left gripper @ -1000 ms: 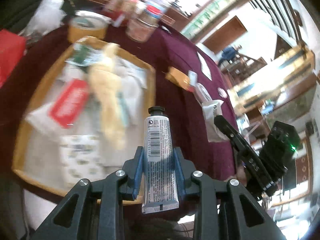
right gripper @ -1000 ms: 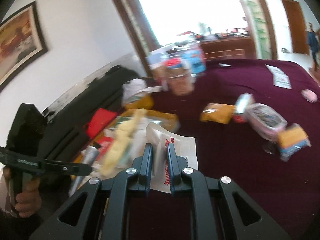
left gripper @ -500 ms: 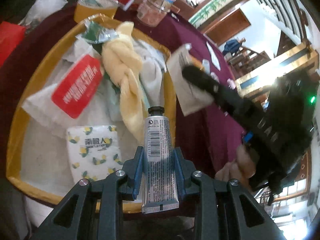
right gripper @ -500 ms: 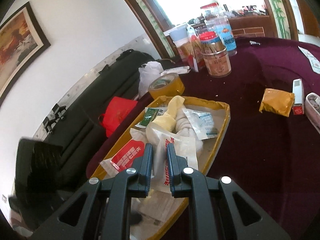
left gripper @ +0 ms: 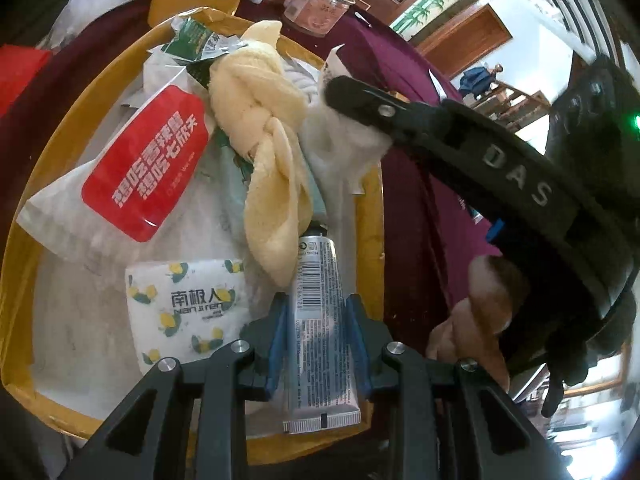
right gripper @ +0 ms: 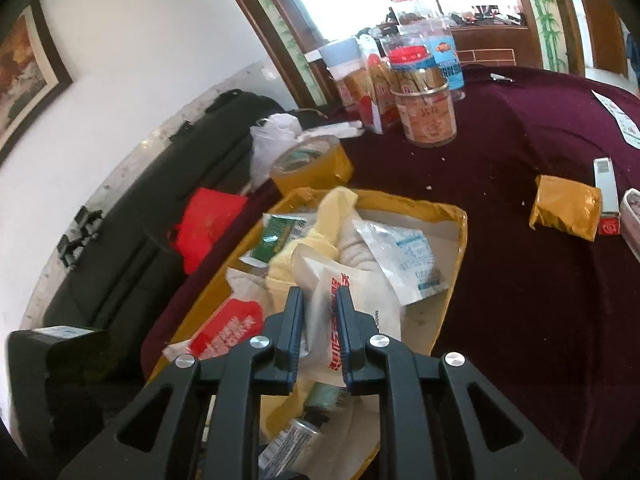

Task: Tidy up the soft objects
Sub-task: 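Carry the bag and tube to the tray and open both tools, then grasp the bagged yellow-blue pack with the right tool while the left tool grasps the orange packet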

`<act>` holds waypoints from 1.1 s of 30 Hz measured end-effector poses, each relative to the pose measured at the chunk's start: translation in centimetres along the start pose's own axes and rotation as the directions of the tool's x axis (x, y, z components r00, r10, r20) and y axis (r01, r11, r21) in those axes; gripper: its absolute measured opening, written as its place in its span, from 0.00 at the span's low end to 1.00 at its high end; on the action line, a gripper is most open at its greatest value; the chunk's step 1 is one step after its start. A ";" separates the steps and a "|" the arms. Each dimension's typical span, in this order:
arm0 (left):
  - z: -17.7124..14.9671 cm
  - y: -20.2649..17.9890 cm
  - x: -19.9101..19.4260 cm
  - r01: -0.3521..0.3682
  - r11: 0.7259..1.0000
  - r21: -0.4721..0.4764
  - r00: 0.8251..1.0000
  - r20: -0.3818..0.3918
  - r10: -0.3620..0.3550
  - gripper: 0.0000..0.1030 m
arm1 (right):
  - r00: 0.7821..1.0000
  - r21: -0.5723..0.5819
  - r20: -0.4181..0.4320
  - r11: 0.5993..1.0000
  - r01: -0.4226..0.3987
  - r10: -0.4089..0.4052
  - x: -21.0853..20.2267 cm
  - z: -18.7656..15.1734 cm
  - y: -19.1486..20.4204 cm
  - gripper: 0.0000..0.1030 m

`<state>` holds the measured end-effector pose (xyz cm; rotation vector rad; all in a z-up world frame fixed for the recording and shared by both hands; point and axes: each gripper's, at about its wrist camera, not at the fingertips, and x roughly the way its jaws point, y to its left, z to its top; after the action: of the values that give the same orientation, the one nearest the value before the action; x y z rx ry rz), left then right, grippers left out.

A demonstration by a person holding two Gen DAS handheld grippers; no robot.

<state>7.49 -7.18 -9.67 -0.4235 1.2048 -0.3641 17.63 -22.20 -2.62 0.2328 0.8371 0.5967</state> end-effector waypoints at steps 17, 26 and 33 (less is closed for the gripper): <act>-2.0 -3.6 -3.4 0.012 0.997 0.077 0.991 0.129 -0.022 0.64 | 0.997 -0.049 0.071 0.998 0.043 -0.040 -6.2 -0.9 -3.8 0.59; -1.2 -8.4 -2.5 0.019 0.993 0.114 0.989 0.143 -0.036 0.71 | 0.981 0.213 0.079 0.964 0.158 -0.178 -12.2 -0.1 -14.8 0.69; 0.5 -11.3 -0.1 0.019 0.994 0.104 0.993 0.115 -0.031 0.72 | 0.890 0.466 -0.059 0.776 0.426 -0.453 -15.1 0.3 -25.2 0.68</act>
<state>7.38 -16.84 -3.77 -0.3662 1.0626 -0.4156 20.21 -51.52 -3.50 0.4760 0.9345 -0.0679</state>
